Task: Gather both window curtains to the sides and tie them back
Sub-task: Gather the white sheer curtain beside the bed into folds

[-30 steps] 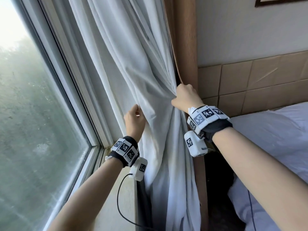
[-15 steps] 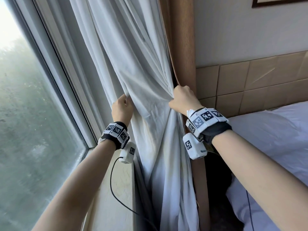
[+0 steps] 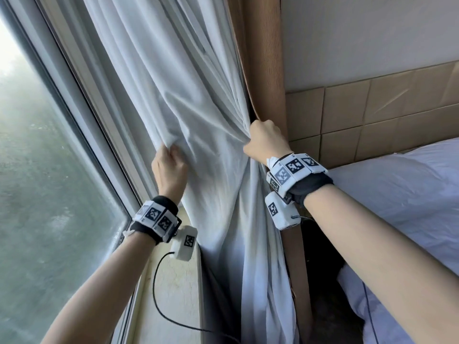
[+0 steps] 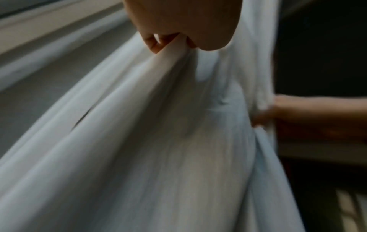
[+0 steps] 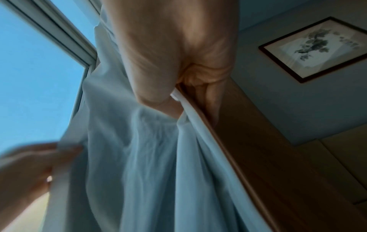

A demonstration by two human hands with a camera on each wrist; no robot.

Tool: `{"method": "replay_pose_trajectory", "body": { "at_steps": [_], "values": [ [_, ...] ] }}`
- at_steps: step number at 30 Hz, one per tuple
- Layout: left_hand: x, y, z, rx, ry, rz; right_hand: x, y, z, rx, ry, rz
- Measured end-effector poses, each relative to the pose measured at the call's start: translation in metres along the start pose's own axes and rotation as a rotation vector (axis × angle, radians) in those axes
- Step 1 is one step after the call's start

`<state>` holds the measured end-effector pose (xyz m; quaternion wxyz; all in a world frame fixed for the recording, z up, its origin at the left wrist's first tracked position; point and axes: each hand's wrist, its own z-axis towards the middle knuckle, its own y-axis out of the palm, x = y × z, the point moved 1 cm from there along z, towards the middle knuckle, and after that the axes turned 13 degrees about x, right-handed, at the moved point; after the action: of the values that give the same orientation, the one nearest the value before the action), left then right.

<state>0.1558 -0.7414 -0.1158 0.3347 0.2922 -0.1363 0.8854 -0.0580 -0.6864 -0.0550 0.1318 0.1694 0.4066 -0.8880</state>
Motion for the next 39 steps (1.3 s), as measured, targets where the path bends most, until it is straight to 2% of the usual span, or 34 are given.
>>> {"method": "replay_pose_trajectory", "body": {
  "at_steps": [4,6,11,16,19,21,23,24,25,27,29,30,31,33,36,39],
  "values": [
    [0.050,0.000,-0.021,-0.133,0.218,-0.156,-0.011,0.001,-0.004,0.003,-0.010,0.003],
    [0.069,0.010,-0.025,-0.215,0.243,-0.229,-0.015,0.004,-0.006,0.000,-0.018,-0.001],
    [0.101,0.034,-0.027,-0.393,0.057,-0.274,-0.010,0.004,-0.008,-0.018,-0.021,0.021],
    [0.098,0.033,-0.030,-0.686,-0.251,-0.533,0.008,-0.012,0.001,-0.198,0.089,0.227],
    [0.095,0.027,-0.026,-0.788,-0.420,-0.617,0.011,-0.015,0.004,-0.330,0.129,0.332],
    [0.087,0.024,-0.024,-0.853,-0.504,-0.616,0.012,-0.010,0.009,-0.287,0.114,0.282],
    [0.080,0.017,-0.022,-0.950,-0.512,-0.624,0.016,-0.001,0.010,-0.161,0.095,0.213],
    [0.076,0.014,-0.019,-0.964,-0.457,-0.602,0.017,0.002,0.009,-0.114,0.079,0.190],
    [0.070,0.012,-0.016,-0.922,-0.395,-0.571,0.017,0.005,0.008,-0.088,0.051,0.165],
    [0.051,0.010,-0.006,-0.656,-0.351,-0.477,0.015,0.007,0.006,-0.091,0.020,0.137],
    [0.015,0.010,0.004,-0.312,-0.422,-0.359,0.014,0.004,0.006,-0.102,0.006,0.137],
    [-0.005,0.010,0.009,-0.206,-0.483,-0.286,0.014,0.003,0.008,-0.107,0.003,0.137],
    [-0.021,0.009,0.013,-0.167,-0.547,-0.223,0.015,0.004,0.009,-0.113,0.001,0.136],
    [-0.043,0.011,0.013,-0.295,-0.662,-0.150,0.016,0.005,0.010,-0.131,-0.005,0.141],
    [-0.042,0.018,0.008,-0.517,-0.695,-0.159,0.016,0.008,0.011,-0.154,-0.015,0.162],
    [-0.028,0.032,0.007,-0.562,-0.683,-0.246,0.012,0.011,0.011,-0.160,-0.016,0.176]
  ]
}}
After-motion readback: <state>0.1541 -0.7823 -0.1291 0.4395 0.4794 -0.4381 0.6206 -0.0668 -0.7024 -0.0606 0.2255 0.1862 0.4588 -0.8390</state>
